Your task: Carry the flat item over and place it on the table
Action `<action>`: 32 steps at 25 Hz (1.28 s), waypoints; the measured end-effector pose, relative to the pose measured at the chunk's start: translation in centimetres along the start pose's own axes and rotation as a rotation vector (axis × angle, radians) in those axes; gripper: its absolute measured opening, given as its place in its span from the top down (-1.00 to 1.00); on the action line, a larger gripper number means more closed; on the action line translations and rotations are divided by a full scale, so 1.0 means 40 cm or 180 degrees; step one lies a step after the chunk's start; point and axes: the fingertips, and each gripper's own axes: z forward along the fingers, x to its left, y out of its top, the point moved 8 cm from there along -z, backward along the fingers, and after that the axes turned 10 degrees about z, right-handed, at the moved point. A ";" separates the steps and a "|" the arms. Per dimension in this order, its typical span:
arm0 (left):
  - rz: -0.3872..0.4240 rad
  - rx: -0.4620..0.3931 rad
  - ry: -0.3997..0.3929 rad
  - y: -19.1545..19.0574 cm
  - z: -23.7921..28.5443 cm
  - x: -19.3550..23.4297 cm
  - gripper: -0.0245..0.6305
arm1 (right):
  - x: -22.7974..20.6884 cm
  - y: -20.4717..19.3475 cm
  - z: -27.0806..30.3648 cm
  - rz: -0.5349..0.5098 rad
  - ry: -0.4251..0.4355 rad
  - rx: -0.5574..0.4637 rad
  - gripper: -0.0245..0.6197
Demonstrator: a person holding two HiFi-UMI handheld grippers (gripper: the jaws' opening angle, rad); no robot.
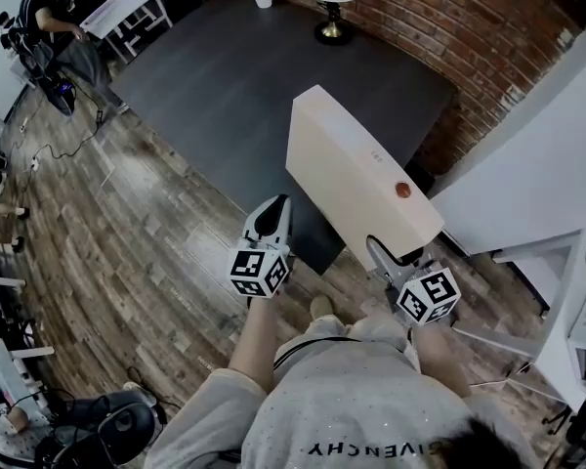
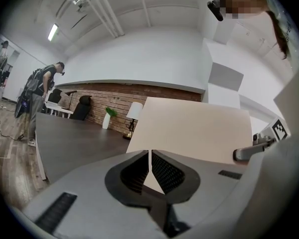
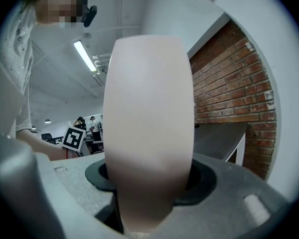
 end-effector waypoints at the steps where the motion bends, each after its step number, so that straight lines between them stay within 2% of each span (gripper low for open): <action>1: 0.0006 0.0006 0.0003 0.000 0.006 0.003 0.88 | -0.006 0.002 0.006 0.0024 -0.0005 0.0002 0.08; 6: -0.0021 -0.0004 0.0071 -0.004 0.024 0.005 0.88 | -0.036 0.008 0.041 0.0136 0.0031 0.0048 0.08; 11: 0.0040 0.0012 0.0077 -0.009 0.071 -0.016 0.88 | -0.115 0.031 0.112 0.0377 0.0115 0.0142 0.08; 15: 0.0061 0.0018 0.0263 0.002 0.105 -0.007 0.88 | -0.171 0.057 0.185 0.0605 0.0241 0.0285 0.08; 22: 0.0058 -0.0001 0.0546 0.030 0.180 0.004 0.88 | -0.254 0.117 0.317 0.0776 0.0474 0.0545 0.08; 32: 0.0058 0.0080 0.0778 0.032 0.273 0.033 0.88 | -0.356 0.179 0.487 0.1312 0.0614 0.0746 0.07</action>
